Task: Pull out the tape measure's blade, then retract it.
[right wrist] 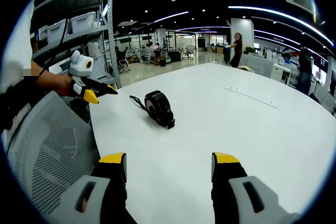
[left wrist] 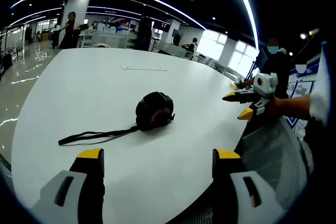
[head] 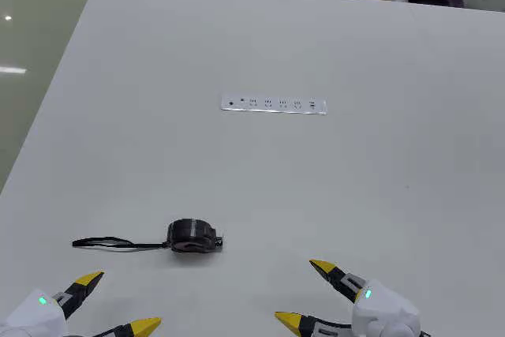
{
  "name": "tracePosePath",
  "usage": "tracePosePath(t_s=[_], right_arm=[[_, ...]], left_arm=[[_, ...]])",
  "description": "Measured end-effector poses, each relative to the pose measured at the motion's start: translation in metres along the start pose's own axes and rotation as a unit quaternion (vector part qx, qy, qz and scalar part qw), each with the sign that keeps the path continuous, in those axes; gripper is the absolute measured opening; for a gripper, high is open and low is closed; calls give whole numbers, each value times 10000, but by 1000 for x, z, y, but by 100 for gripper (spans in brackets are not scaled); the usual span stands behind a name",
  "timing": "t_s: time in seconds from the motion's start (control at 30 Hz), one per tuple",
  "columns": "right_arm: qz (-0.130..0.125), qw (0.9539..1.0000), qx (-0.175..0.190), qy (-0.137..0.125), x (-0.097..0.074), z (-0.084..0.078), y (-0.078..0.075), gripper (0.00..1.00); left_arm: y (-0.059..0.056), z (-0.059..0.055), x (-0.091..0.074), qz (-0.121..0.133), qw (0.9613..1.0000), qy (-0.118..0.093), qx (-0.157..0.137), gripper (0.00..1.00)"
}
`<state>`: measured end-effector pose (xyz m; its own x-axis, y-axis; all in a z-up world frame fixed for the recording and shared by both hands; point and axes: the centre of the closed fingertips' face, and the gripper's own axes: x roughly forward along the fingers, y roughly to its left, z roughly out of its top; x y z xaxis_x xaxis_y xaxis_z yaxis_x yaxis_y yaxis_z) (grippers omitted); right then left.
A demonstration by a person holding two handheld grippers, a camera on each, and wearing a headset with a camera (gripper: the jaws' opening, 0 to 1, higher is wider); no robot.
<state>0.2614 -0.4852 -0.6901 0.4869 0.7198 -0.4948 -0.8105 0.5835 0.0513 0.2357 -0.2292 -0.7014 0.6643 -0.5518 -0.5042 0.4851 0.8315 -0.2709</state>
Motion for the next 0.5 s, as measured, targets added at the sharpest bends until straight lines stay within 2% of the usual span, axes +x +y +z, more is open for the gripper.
tracePosePath(t_s=[0.5], right_arm=[[2,10000,12,7,0,1,1,67]], left_arm=[[-2,0,1,-73,9999,37,77,83]])
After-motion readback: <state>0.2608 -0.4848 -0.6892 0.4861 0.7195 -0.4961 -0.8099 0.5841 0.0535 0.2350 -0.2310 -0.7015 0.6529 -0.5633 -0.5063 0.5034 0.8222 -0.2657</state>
